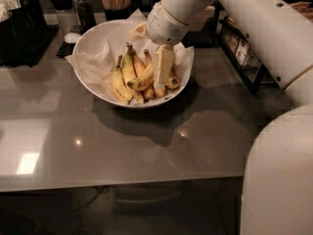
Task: Pick banana from white bowl
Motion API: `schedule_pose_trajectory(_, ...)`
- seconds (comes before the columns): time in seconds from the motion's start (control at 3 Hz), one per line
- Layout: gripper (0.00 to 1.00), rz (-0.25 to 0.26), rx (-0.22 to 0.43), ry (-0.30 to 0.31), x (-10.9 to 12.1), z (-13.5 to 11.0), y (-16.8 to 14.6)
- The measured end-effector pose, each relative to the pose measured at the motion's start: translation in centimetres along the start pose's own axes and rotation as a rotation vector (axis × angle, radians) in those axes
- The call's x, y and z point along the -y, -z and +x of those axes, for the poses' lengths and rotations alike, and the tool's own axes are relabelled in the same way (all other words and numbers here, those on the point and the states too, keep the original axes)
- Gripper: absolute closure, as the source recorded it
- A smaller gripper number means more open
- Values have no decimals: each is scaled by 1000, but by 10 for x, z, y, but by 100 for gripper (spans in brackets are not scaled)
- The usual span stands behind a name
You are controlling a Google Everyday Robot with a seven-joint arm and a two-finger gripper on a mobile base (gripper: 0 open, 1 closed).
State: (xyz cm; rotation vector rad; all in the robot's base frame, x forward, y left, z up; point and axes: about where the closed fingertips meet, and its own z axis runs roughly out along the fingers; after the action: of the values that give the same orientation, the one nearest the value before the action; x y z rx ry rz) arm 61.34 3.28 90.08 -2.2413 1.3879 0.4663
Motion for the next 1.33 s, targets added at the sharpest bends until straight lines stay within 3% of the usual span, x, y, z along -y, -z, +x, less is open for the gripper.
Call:
schedule_pose_trajectory(0.67,0,-16,18,-56,-13,11,-9)
schedule_pose_trajectory(1.33,0,-23,20,-69,-12,14,-11)
